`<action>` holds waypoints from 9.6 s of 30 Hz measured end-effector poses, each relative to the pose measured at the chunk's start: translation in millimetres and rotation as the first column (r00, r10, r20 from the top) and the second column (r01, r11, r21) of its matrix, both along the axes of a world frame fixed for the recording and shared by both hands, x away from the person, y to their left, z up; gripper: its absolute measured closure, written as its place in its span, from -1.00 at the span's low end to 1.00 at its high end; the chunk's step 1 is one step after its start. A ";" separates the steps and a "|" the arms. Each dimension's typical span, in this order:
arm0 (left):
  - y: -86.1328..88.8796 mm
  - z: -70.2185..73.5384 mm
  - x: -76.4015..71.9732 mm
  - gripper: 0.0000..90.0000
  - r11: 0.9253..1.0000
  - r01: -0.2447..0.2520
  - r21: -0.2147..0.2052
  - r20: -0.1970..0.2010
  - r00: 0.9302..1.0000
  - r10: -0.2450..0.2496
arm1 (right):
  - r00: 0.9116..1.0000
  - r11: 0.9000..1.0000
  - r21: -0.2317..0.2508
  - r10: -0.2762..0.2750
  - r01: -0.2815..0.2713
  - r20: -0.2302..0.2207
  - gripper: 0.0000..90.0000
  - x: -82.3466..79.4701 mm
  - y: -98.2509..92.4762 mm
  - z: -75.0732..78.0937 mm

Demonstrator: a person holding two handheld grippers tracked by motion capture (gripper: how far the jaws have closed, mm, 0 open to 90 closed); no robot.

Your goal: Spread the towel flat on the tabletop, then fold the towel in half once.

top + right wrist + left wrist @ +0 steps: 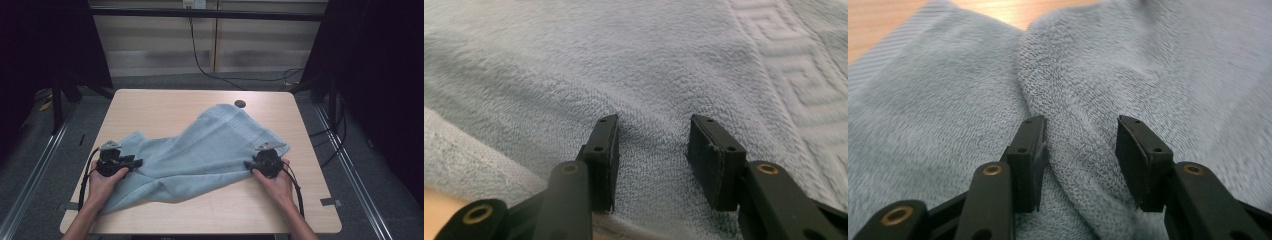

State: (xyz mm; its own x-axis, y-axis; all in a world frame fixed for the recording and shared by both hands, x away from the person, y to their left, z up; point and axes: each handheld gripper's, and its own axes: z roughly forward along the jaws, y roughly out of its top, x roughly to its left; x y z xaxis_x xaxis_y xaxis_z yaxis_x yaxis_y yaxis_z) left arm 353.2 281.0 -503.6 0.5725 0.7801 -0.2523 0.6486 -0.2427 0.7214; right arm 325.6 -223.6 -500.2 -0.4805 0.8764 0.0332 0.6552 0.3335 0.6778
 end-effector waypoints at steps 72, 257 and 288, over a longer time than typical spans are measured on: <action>-10.6 6.3 -72.9 0.92 0.964 0.239 0.115 0.010 0.970 -0.242 | 1.000 1.000 -0.007 0.002 -0.003 -0.011 -0.03 -24.8 -23.7 3.3; -64.3 -1.2 25.4 0.22 0.990 0.133 0.045 0.025 0.991 -0.134 | 0.997 0.991 0.111 0.071 -0.073 0.014 -0.15 52.8 10.2 -5.1; -72.2 9.8 14.0 0.86 0.979 0.201 -0.033 0.063 0.978 -0.199 | 0.995 0.981 0.169 0.100 -0.100 0.005 0.85 34.5 7.4 1.5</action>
State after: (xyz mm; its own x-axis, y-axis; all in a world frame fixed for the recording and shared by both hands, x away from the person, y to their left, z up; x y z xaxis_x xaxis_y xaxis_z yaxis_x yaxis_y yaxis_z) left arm 367.2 208.8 -493.9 0.7306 0.6385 -0.2419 0.5461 -0.3338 0.7683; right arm 360.0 -216.2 -498.7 -0.5651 0.8055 0.1786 0.6268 0.2783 0.7278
